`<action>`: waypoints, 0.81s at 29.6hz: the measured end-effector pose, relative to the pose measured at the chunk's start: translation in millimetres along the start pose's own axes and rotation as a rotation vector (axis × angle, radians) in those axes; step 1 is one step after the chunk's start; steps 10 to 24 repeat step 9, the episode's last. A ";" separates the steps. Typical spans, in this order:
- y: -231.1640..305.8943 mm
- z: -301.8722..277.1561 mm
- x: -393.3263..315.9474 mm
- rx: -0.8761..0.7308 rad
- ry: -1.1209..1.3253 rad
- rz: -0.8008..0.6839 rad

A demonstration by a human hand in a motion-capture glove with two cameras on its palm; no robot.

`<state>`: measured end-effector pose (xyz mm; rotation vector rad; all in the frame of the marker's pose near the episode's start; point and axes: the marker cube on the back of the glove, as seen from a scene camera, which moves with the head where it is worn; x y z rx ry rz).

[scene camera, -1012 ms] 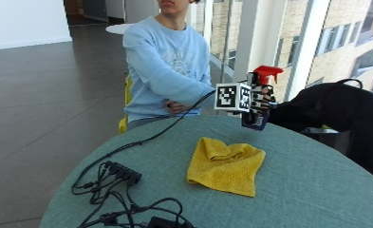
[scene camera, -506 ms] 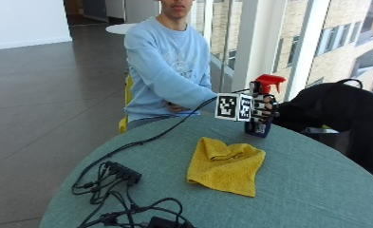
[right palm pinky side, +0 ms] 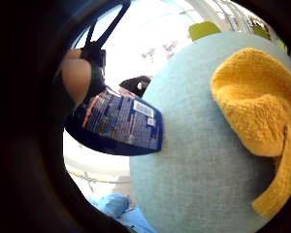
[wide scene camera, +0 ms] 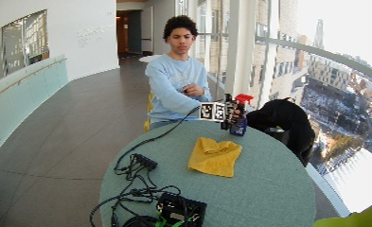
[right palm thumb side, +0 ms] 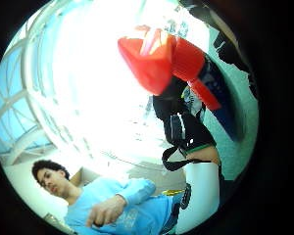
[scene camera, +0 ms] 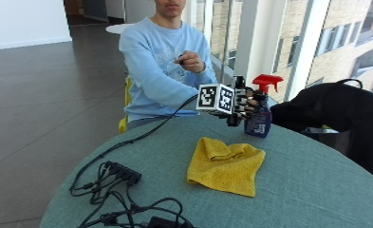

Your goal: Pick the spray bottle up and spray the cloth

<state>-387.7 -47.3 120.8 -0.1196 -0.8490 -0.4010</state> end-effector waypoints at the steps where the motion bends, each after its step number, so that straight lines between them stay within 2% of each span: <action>1: 5.1 0.2 2.6 0.001 0.019 0.002; 9: 32.3 -6.6 6.6 0.017 0.067 -0.024; 24: 32.3 -6.6 6.6 0.017 0.067 -0.024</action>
